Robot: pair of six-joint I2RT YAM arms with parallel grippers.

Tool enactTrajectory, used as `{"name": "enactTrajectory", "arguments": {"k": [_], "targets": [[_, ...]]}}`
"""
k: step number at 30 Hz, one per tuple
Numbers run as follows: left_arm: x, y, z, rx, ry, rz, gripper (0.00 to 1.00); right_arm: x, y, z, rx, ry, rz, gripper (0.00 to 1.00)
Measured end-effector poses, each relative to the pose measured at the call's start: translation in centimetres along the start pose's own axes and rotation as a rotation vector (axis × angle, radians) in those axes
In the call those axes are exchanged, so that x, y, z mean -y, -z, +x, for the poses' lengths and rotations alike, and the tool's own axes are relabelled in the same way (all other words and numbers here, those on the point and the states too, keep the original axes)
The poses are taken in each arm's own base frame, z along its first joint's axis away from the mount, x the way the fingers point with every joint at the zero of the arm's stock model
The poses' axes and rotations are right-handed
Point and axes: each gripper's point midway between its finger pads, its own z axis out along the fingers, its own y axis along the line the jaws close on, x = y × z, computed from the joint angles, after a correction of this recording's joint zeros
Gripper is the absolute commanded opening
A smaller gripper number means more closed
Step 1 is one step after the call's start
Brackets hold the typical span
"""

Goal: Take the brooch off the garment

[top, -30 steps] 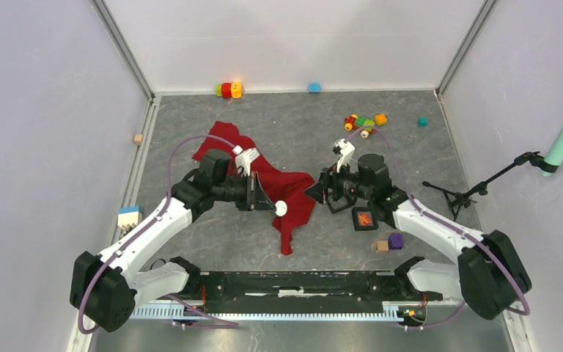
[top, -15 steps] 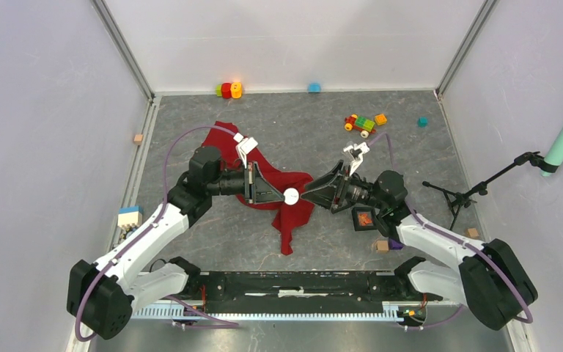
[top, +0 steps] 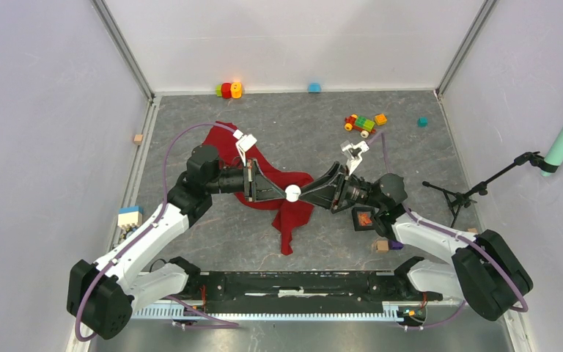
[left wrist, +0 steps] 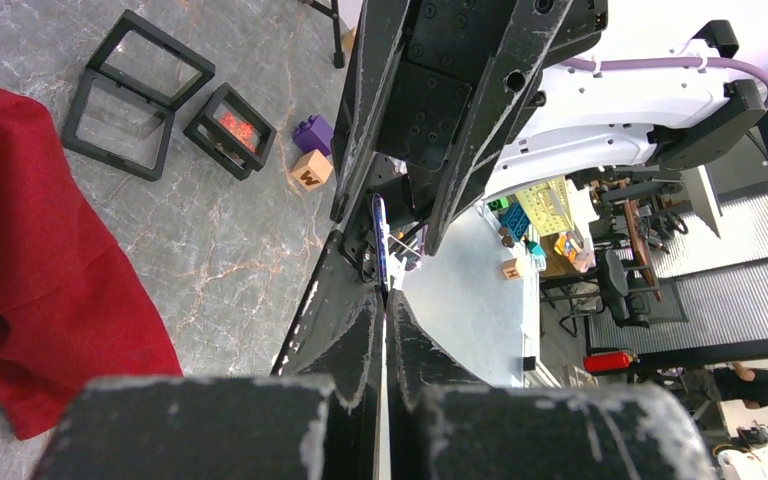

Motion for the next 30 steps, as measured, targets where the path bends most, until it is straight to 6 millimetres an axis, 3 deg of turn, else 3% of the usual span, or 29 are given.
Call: {"name": "enactTrajectory", "arguments": {"k": [6, 13, 30], "targets": [[0.0, 0.0, 0.0, -0.002, 0.0, 0.002, 0.02, 0.2, -0.3, 0.8, -0.021, -0.02, 0.006, 0.44], [0.0, 0.0, 0.1, -0.002, 0.0, 0.003, 0.02, 0.5, -0.4, 0.7, -0.012, -0.045, 0.009, 0.49], [0.2, 0.0, 0.3, -0.008, -0.007, 0.021, 0.02, 0.4, -1.1, -0.1, 0.014, -0.074, 0.006, 0.39]]}}
